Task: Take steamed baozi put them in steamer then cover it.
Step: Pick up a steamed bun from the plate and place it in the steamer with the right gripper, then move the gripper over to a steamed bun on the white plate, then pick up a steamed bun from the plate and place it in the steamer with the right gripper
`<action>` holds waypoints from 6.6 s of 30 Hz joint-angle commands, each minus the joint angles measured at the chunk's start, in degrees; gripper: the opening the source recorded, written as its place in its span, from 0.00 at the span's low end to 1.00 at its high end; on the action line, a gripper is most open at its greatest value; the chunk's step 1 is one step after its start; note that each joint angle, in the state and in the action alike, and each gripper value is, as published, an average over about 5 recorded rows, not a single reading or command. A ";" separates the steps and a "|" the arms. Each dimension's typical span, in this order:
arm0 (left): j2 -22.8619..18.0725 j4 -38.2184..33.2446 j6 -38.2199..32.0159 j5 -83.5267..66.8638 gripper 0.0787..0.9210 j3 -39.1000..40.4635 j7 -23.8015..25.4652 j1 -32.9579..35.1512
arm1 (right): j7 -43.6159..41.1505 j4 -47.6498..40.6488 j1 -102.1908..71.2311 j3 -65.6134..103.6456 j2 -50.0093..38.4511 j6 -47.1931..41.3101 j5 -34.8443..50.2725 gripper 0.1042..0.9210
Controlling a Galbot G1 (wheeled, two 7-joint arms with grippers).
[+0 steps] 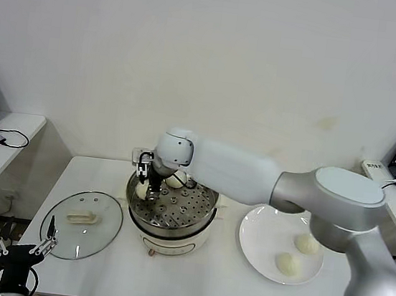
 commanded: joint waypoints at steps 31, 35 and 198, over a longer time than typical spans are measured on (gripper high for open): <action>0.92 0.23 0.37 0.23 0.88 1.30 0.12 -0.41 | -23.06 32.62 20.46 -7.77 -44.88 13.92 -9.18 0.88; 1.01 0.13 0.44 0.25 0.88 1.49 0.13 -0.41 | -23.33 36.66 18.26 -9.33 -53.38 15.21 -12.71 0.88; -2.19 1.30 0.44 1.42 0.88 0.78 -0.59 -2.21 | -11.68 17.00 5.76 -7.27 -13.93 48.00 -26.91 0.64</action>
